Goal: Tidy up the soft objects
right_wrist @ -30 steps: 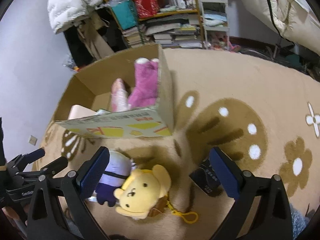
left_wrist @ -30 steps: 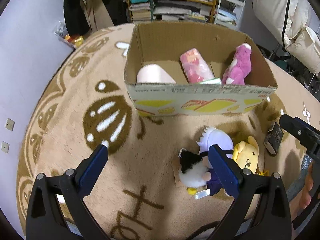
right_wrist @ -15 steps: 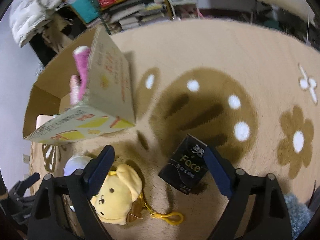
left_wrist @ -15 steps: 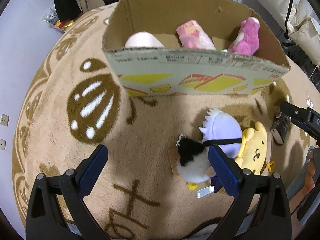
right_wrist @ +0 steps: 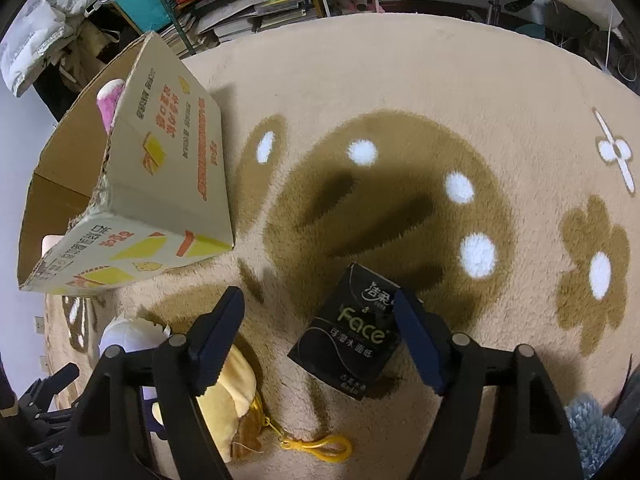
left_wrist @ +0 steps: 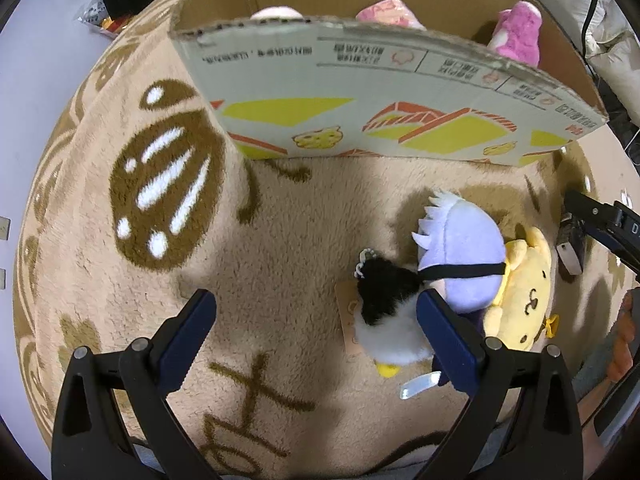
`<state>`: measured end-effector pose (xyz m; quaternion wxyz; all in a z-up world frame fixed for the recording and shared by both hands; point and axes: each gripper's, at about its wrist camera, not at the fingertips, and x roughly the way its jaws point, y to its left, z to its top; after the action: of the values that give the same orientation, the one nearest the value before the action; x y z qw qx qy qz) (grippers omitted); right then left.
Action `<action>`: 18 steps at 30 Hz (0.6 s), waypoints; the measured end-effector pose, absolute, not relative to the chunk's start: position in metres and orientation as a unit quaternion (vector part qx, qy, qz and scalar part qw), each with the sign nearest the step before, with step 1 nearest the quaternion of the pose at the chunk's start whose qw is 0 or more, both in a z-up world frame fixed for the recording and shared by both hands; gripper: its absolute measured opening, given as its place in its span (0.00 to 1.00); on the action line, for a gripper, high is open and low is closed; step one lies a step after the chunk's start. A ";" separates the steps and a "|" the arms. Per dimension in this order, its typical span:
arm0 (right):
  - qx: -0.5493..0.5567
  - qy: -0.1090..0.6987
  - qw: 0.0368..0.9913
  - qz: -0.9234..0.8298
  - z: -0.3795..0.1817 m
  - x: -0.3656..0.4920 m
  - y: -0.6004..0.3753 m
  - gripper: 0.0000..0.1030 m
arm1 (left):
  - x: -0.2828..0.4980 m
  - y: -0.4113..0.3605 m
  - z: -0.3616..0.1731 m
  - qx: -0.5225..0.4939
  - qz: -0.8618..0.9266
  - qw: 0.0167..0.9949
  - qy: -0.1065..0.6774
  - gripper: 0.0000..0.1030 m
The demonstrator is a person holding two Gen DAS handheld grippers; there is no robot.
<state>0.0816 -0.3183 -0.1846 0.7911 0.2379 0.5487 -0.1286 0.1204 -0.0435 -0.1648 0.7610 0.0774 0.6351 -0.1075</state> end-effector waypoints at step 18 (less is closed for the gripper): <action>0.259 0.529 0.795 -0.146 -0.173 0.059 -0.327 0.78 | 0.139 -0.042 -0.191 0.053 -0.121 0.737 0.663 0.97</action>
<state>0.0592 -0.3271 -0.1729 0.7950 0.2588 0.5290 -0.1457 0.1391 -0.0419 -0.1906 0.7373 0.0526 0.6627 -0.1205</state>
